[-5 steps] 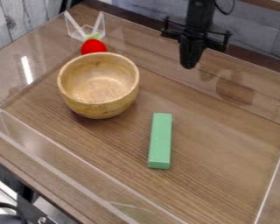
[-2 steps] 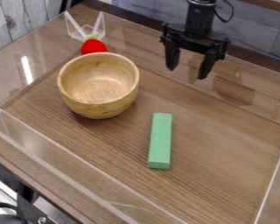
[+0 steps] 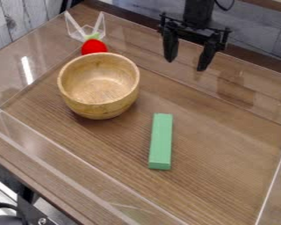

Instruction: Move the red fruit to the left

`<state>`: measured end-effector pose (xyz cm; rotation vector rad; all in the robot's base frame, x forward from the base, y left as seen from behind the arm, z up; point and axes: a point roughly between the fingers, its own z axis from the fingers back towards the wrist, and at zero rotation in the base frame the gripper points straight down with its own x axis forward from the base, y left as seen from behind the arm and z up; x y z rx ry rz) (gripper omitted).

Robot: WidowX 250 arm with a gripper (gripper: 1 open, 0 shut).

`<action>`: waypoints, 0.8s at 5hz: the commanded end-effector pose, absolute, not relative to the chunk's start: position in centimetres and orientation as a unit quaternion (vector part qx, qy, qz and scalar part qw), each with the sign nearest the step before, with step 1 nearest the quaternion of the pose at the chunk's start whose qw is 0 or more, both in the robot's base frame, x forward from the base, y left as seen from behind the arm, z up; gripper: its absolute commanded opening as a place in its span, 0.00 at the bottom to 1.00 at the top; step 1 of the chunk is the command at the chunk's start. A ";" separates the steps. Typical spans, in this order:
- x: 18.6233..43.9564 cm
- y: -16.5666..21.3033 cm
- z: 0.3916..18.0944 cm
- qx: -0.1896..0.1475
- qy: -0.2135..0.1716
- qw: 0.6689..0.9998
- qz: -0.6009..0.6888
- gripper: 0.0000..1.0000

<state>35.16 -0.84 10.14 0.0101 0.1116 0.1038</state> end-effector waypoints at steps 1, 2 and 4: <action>34.8 -0.2 13.7 0.005 0.006 0.999 0.049 1.00; 34.0 0.0 14.4 0.004 0.000 0.999 0.047 1.00; 32.7 0.0 15.3 0.003 -0.007 0.999 0.036 1.00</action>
